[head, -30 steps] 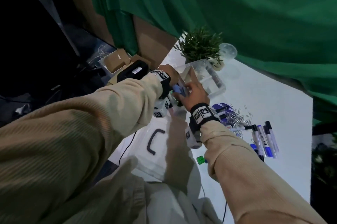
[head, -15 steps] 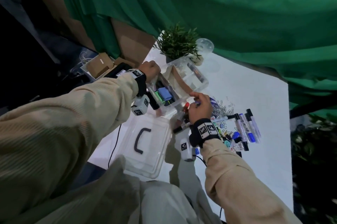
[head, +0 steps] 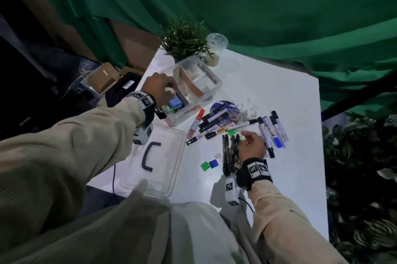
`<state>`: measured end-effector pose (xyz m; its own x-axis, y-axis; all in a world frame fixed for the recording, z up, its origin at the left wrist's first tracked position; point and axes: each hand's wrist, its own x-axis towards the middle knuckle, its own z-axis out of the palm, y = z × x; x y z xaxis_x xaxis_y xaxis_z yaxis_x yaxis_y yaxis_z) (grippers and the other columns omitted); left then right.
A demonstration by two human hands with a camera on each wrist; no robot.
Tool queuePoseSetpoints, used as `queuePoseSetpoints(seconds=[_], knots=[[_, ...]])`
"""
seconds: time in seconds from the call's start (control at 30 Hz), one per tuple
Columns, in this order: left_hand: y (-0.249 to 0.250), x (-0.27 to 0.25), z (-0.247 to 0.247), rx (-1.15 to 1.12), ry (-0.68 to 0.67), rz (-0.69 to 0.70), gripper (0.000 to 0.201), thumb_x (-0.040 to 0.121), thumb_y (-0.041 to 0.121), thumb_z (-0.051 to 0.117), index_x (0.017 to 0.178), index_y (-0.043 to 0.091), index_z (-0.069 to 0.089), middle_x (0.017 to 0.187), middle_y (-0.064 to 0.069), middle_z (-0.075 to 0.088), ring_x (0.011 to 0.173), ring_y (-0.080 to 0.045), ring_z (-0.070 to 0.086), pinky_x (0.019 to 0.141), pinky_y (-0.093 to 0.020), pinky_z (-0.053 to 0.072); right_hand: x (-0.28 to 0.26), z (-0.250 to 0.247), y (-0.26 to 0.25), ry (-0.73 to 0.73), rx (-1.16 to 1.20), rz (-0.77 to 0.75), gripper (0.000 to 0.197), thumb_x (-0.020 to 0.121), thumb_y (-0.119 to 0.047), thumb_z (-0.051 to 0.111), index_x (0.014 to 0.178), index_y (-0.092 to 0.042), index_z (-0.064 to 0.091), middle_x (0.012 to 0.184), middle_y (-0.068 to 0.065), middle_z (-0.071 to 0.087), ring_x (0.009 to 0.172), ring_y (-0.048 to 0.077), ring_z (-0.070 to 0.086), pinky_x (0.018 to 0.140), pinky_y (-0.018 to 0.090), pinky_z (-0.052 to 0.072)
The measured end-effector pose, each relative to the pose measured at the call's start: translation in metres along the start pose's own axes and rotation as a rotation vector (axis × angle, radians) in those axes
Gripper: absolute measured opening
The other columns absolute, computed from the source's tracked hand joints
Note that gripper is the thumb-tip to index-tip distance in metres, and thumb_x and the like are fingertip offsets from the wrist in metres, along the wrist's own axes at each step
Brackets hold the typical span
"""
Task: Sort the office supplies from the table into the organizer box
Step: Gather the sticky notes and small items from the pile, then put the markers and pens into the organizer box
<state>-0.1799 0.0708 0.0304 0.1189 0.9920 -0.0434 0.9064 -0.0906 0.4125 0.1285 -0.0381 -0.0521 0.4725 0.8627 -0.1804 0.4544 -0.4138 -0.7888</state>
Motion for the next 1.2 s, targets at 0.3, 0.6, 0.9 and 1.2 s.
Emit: queuePoseSetpoints(seconds=[0.3, 0.6, 0.9, 1.2], knots=[[0.090, -0.054, 0.109, -0.020, -0.231, 0.087, 0.020, 0.084, 0.017, 0.051, 0.100, 0.024, 0.060, 0.121, -0.005, 0.060, 0.098, -0.027, 0.060, 0.080, -0.034, 0.052, -0.011, -0.026, 0.065, -0.099, -0.304, 0.072, 0.004, 0.083, -0.022, 0.061, 0.080, -0.025, 0.058, 0.096, 0.008, 0.062, 0.086, 0.029, 0.062, 0.076, 0.037, 0.055], [0.097, -0.062, 0.158, 0.140, -0.273, -0.126, 0.041, 0.085, 0.007, 0.052, 0.125, 0.015, 0.045, 0.156, -0.012, 0.016, 0.118, -0.033, 0.046, 0.087, -0.042, 0.048, -0.003, -0.060, 0.083, -0.143, -0.283, 0.110, 0.006, 0.082, -0.015, 0.062, 0.081, -0.020, 0.058, 0.099, 0.010, 0.061, 0.085, 0.029, 0.060, 0.075, 0.030, 0.049], [0.097, -0.079, 0.155, -0.093, -0.346, -0.242, 0.072, 0.077, 0.007, 0.062, 0.139, 0.020, 0.029, 0.154, -0.008, 0.017, 0.121, -0.025, 0.052, 0.086, -0.032, 0.050, 0.021, -0.046, 0.059, -0.232, -0.120, 0.088, 0.014, 0.088, -0.010, 0.057, 0.082, -0.023, 0.060, 0.085, 0.006, 0.068, 0.077, 0.030, 0.069, 0.069, 0.043, 0.060], [0.080, -0.069, 0.129, -0.072, -0.232, -0.413, 0.040, 0.096, 0.036, 0.043, 0.128, 0.013, 0.050, 0.122, -0.014, 0.059, 0.108, -0.032, 0.056, 0.090, -0.037, 0.047, 0.082, -0.036, -0.001, -0.377, -0.795, -0.382, 0.018, 0.088, -0.022, 0.064, 0.106, -0.019, 0.066, 0.114, 0.011, 0.057, 0.099, 0.026, 0.057, 0.081, 0.039, 0.055]])
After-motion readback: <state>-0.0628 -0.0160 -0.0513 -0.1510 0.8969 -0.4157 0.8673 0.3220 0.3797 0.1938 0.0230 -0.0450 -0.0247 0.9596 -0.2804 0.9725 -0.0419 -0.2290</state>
